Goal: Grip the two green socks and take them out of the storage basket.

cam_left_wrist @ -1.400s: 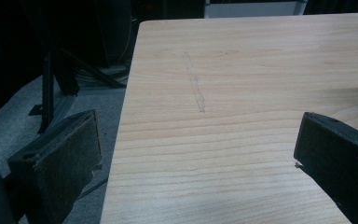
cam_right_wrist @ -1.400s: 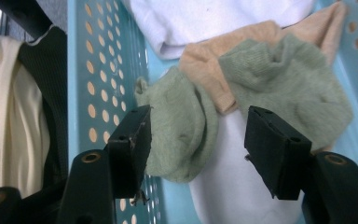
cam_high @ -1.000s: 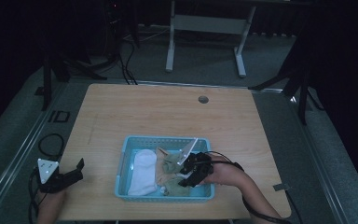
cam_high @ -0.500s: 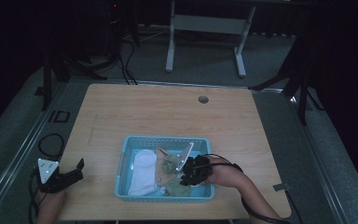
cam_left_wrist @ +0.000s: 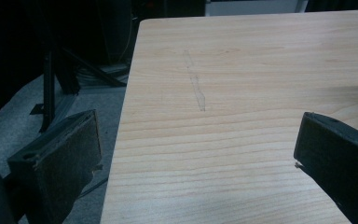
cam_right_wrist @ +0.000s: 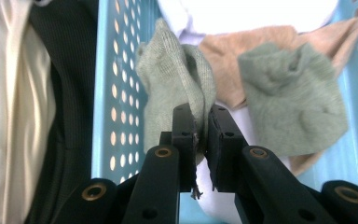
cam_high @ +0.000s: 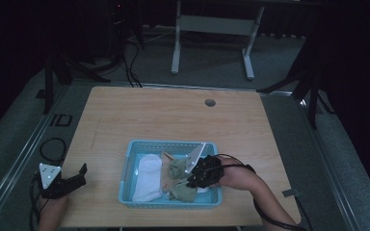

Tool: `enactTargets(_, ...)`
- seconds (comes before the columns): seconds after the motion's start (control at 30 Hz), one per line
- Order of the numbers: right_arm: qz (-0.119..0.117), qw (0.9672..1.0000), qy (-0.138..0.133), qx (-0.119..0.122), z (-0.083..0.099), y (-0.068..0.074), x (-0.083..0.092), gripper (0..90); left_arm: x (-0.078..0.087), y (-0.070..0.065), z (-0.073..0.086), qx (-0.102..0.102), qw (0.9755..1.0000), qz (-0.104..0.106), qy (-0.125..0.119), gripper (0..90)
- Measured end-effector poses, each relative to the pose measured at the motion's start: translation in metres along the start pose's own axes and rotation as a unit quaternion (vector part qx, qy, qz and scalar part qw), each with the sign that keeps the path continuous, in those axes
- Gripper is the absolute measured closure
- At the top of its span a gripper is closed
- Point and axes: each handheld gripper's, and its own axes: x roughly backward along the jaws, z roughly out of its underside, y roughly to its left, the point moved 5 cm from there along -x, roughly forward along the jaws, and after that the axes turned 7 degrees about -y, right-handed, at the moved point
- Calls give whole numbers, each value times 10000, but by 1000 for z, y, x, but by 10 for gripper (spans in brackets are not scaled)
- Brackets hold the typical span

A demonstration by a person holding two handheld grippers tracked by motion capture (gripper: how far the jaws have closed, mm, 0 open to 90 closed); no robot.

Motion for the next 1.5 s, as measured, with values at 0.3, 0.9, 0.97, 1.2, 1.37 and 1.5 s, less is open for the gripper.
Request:
enactTargets(0.3,249,9993,-280,29,-10,-1,33,822,0,0,0,6,10000,12,-17,4)
enactTargets(0.9,1138,9904,-689,-369,7,-17,100,822,0,0,0,-17,10000,9,4,4)
enactTargets(0.97,1245,9881,-759,-483,14,-20,108,822,0,0,0,-17,10000,-4,7,4)
enactTargets(1.2,1533,9805,-907,-832,40,-25,125,822,-1,0,0,-25,10000,-15,32,3)
enactTargets(1.37,1628,9771,-950,-984,55,-27,130,822,0,-1,0,-29,10000,-24,18,3)
enactTargets(1.5,1779,9702,-1096,-1224,75,-29,141,822,0,-1,0,-33,10000,-25,8,3)
